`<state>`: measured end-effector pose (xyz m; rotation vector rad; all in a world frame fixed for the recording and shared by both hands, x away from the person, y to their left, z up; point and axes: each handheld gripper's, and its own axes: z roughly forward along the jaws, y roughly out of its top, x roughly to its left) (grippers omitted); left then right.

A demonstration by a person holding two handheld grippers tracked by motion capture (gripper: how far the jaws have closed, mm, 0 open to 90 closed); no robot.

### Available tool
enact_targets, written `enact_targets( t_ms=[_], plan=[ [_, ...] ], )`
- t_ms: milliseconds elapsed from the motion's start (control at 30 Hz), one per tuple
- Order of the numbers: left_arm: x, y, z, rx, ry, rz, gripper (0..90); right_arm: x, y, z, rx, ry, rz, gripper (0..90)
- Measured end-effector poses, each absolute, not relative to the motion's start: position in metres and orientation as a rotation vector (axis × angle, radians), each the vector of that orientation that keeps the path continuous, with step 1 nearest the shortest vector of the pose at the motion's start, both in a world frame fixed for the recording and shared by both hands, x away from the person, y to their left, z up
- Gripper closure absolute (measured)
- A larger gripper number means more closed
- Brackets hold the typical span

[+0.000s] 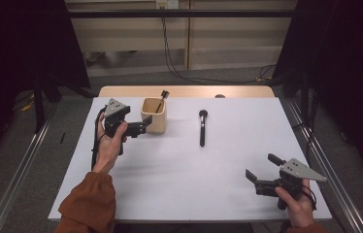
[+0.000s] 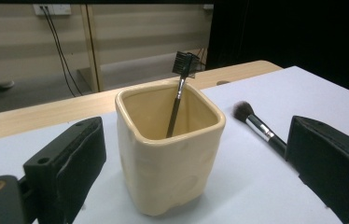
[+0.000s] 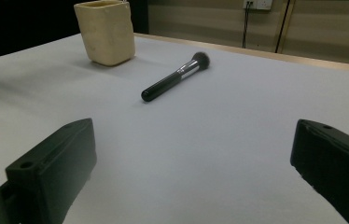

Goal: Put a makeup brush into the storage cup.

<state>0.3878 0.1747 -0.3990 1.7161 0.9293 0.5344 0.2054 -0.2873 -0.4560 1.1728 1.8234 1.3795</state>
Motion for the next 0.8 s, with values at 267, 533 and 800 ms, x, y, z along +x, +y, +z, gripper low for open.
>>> enact_targets(
  t_ms=[267, 533, 800],
  plan=[
    [0.374, 0.182, -0.408, 1.671, 0.948, 0.537, 3.3, 0.205, -0.287, -0.456, 1.172, 1.824, 1.379, 0.0],
    [0.359, 0.193, -0.415, 1.641, 0.954, 0.548, 2.9, 0.206, -0.287, -0.456, 1.172, 1.823, 1.379, 0.0],
    [0.341, 0.196, -0.419, 1.659, 0.938, 0.58, 2.7, 0.206, -0.286, -0.456, 1.172, 1.824, 1.38, 0.0]
  ],
)
